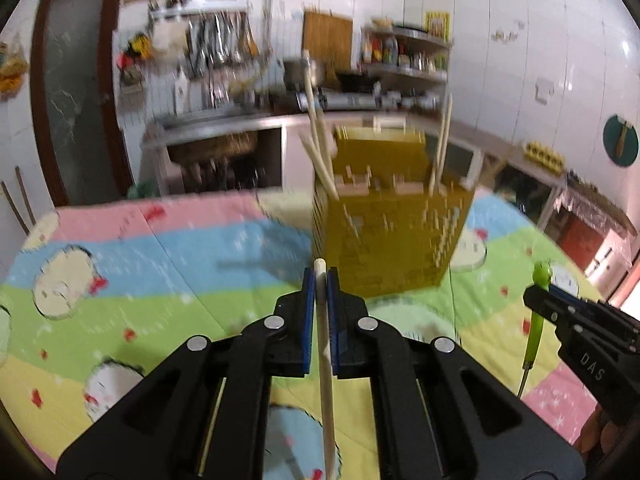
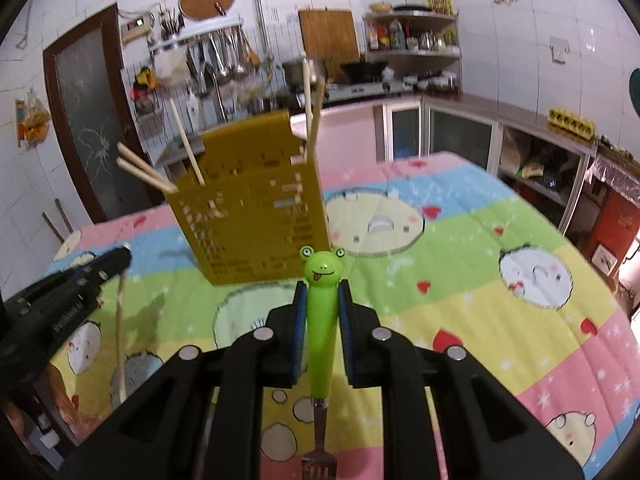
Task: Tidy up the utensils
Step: 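Lift the chopstick with the left tool while the right tool carries the frog fork to the holder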
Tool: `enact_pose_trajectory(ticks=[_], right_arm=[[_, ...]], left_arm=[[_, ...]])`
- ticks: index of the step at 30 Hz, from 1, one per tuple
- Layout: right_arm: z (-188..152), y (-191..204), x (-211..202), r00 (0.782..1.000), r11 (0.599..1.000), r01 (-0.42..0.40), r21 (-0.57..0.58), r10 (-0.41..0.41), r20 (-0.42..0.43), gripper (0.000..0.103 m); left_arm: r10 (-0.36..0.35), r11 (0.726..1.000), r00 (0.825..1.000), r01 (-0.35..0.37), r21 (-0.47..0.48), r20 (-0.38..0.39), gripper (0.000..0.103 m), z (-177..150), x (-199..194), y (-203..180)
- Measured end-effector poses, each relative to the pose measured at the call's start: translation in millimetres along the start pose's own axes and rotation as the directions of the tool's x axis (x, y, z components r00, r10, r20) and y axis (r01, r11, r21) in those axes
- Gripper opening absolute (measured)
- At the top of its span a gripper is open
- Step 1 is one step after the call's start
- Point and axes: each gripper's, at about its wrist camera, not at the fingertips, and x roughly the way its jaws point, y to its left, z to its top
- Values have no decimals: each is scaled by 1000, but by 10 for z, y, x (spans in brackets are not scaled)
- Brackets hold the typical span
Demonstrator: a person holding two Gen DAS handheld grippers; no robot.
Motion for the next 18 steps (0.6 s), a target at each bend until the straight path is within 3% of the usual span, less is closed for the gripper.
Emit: enact_pose_trajectory(ticks=[7,18], right_arm=[[91,35,-148,993,1000,12,-15,-10,121,16],[216,44,-203,969,999,8,-43,3,245,16]], left_arm=[[19,1000,983,-16,-18,180,5,174,-330,112],[9,1000,962,-4,-18,273,5,255,-421,178]])
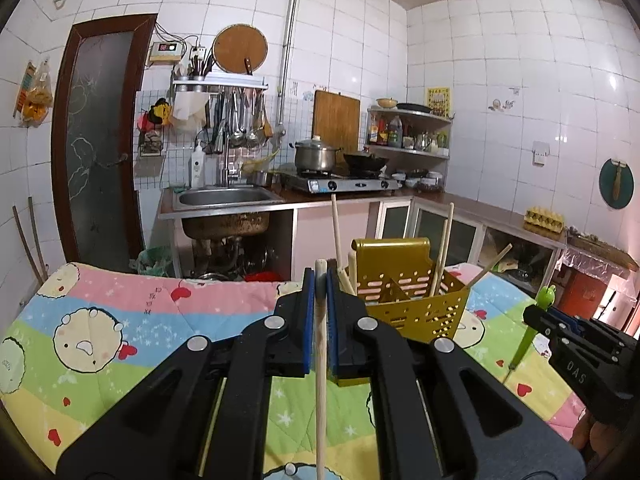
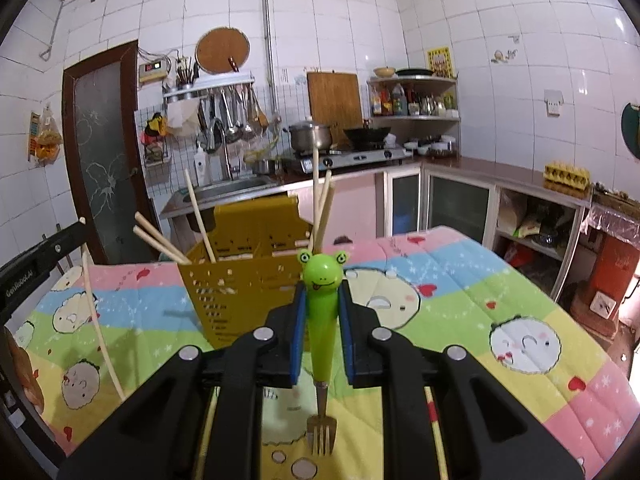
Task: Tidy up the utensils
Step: 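Lift the chopstick with the left tool while the right tool carries the frog fork to the holder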
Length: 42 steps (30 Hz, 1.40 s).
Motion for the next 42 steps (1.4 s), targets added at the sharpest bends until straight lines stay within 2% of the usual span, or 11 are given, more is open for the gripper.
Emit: enact_pose_trajectory(ticks=[8,36,42], right_arm=[[48,52,31,999,999,-22,-28,23,42,16],[88,70,126,998,999,-45,-30,46,37,16],[153,73,76,997,998,-50,-25,51,59,16]], left_arm=[[-25,1000,999,25,13,41,5,29,-18,-44],[-59,998,996,59,2,64,5,165,-21,-143],[-65,998,994,65,-7,85,5,217,-68,-118]])
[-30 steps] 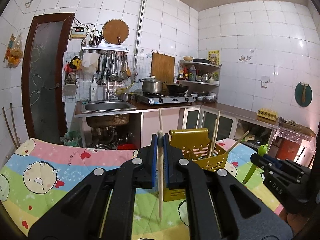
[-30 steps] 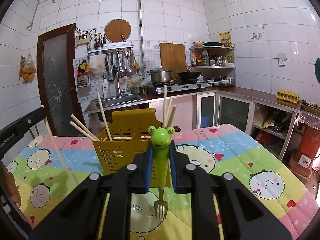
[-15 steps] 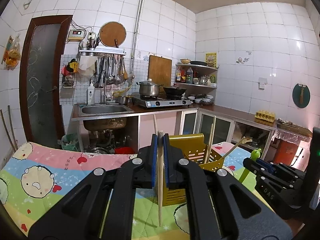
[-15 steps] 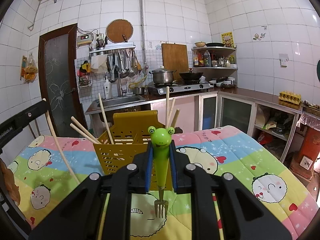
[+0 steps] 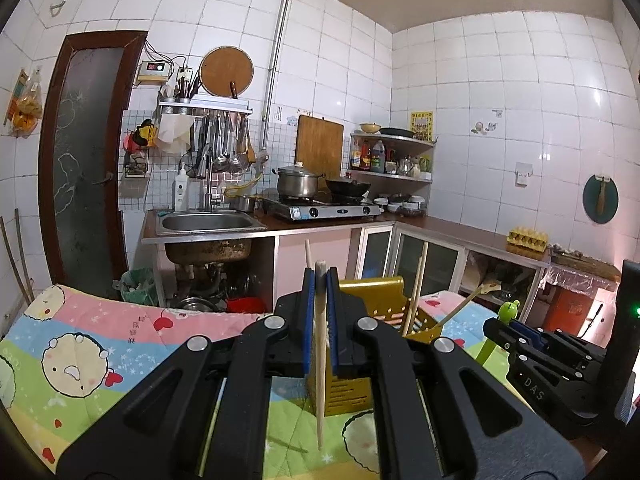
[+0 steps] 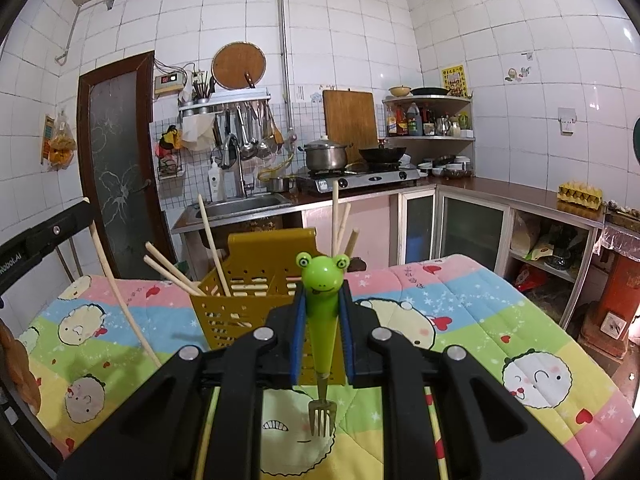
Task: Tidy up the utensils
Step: 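Lift the chopstick with the left tool while the right tool carries the frog fork to the holder, then lower the chopstick and frog fork into the yellow holder and open both tools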
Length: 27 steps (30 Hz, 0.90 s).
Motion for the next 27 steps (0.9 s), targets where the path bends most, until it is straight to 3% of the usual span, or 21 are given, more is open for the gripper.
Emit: enact_pose_trajectory(ticks=[16,27], right_arm=[[732,101,-277,986,999,-42,13,40,164,16],[1186,221,73,978,999,-40,10,37,204,16]], left_arm=[[-42,998,991,48,-38,129,5,753,-2,-146],[-25,999,983,31,-27,183,5,1030,404,-272]])
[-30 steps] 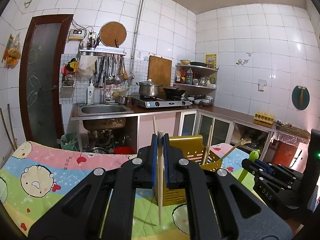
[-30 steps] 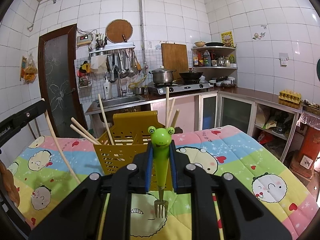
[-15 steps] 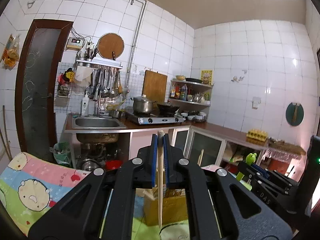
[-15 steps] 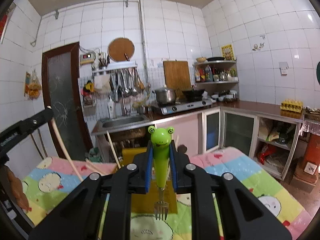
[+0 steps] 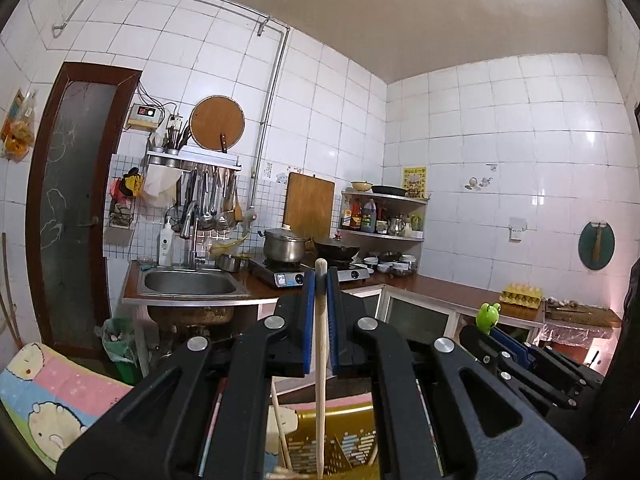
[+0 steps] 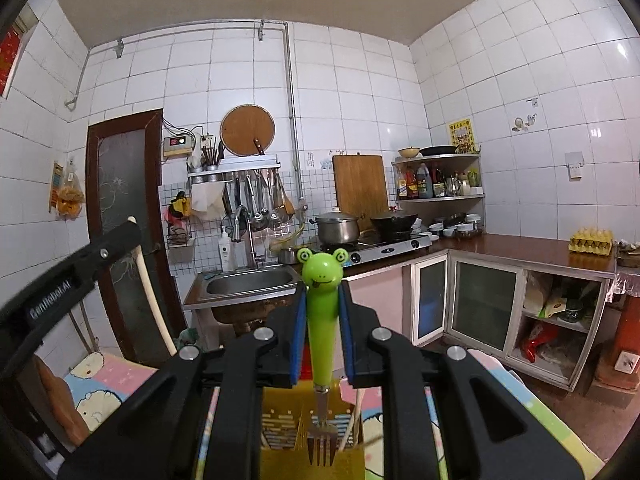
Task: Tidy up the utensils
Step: 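Lower the chopstick and frog fork into the yellow holder and open both tools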
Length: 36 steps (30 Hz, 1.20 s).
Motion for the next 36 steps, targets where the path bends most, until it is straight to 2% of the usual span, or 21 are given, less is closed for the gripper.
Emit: enact_pose_trajectory(ticks=[6,12,21,28,30,32,34,36], right_arm=[[-100,-40,345,1000,1000,21,-6,-21,-23,16],[-355,-146,670,995,1000,29,7,-28,-95,16],[-742,-228,874,980,999,26,-20,-30,-196,16],[-959,-276,976,962,999,36,-32,-43,-270,16],[-1006,-290,983,957,999,37,-40,-47,-287,16],[-1028,-324,999,948,999,37,-36,-47,-316,17],[-1015,-372,988,941,999,36,-10,-37,-338,19],[-962,-399,917,941,999,45,8,-40,-336,40]], left_arm=[[11,1000,1000,-11,25,-15,5,-178,357,-16],[14,1000,995,-13,14,-99,5,-535,637,80],[35,999,968,-31,20,-250,5,-1061,840,320],[48,999,946,-46,16,-322,5,-1203,841,458],[56,998,940,-52,22,-338,12,-1203,821,482],[63,998,939,-61,18,-339,35,-1168,764,510],[75,997,941,-75,12,-331,52,-1100,677,537],[81,997,942,-83,10,-327,61,-1022,584,559]])
